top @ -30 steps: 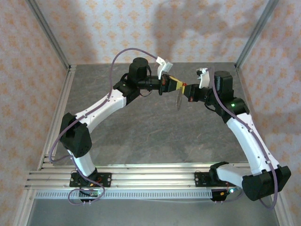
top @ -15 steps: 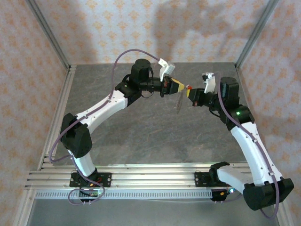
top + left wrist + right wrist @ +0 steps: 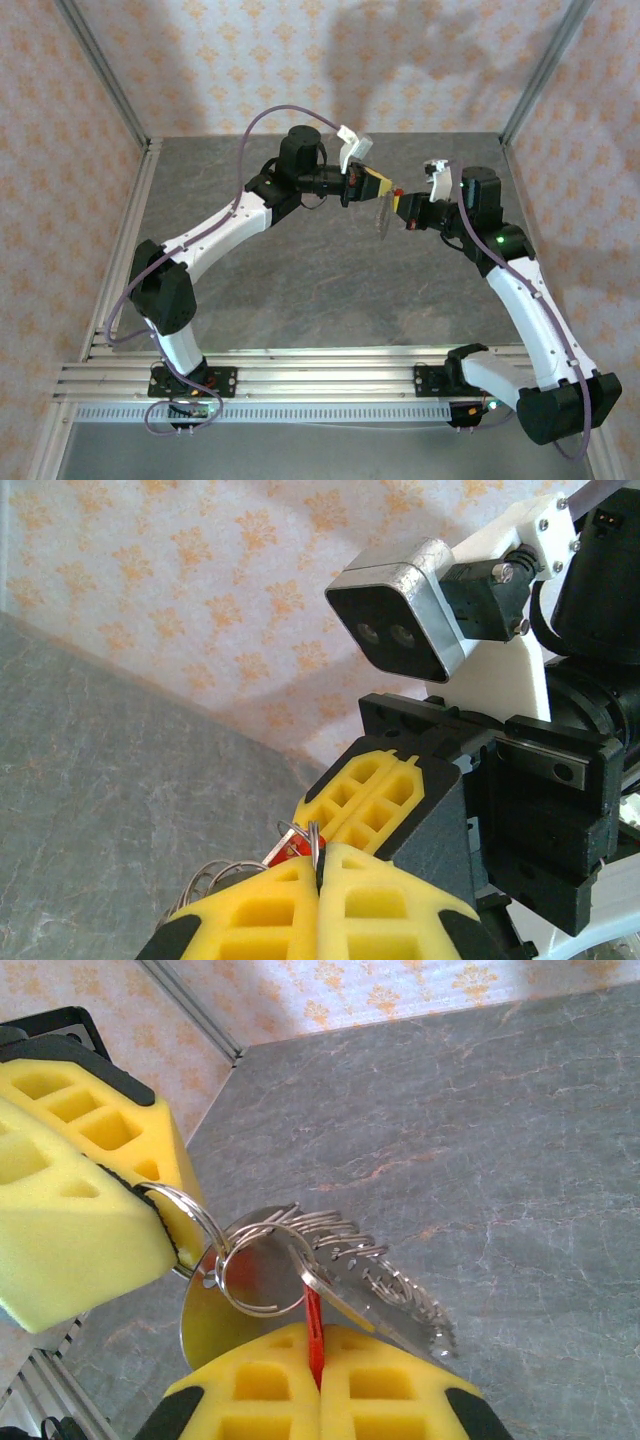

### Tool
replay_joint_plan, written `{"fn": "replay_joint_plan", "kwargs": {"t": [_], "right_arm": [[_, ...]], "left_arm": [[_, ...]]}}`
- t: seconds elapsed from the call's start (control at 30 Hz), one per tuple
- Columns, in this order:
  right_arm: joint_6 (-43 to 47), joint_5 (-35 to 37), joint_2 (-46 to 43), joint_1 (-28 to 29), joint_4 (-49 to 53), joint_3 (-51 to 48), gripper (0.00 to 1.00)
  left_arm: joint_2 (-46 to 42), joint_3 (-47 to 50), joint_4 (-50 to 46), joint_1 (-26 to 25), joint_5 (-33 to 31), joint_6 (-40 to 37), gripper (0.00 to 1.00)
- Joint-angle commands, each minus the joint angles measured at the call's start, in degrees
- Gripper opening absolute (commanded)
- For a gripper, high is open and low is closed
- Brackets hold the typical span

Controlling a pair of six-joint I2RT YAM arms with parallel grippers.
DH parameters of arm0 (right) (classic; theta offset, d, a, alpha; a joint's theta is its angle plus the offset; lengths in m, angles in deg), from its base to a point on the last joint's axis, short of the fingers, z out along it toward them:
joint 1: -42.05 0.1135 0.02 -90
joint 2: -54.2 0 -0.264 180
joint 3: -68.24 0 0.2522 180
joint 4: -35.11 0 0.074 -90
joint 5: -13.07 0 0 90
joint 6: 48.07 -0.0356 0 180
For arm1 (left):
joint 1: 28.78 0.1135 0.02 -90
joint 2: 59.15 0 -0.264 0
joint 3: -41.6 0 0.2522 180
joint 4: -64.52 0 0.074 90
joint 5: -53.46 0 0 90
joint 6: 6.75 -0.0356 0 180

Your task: Put the keys on the keyring

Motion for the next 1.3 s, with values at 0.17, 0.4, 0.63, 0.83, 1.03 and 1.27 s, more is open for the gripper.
{"fn": "replay_joint_plan", "kwargs": {"t": [0.17, 0.4, 0.63, 0.83, 1.03, 1.27], "right_arm": [[-1.2, -0.3, 0.5, 0.0, -1.3, 0.5, 0.0], [-1.7, -0.9, 2.2, 1.4, -2.2, 3.5, 0.0], [-0.9, 0.6, 3.2, 2.7, -1.9, 4.8, 0.0], [0.7, 4.7, 1.1, 2.0, 1.0, 4.1, 0.0], [0.7, 8.0, -0.8, -0.2, 3.5, 2.9, 0.0], [0.6, 9.0, -0.9, -0.4, 4.1, 3.2, 0.0]], "left_arm": [[-0.1, -1.7, 2.6, 0.3, 0.4, -0.1, 0.0], [0.6, -2.5, 1.8, 0.0, 1.1, -0.3, 0.0], [0.8, -2.6, 1.4, -0.3, 1.1, -0.5, 0.0], [0.2, -2.1, 1.1, -0.3, 0.1, -0.9, 0.0], [-0.7, -1.4, 1.3, -0.1, -0.9, -1.1, 0.0], [-1.2, -0.8, 1.2, 0.0, -0.8, -1.2, 0.0]]}}
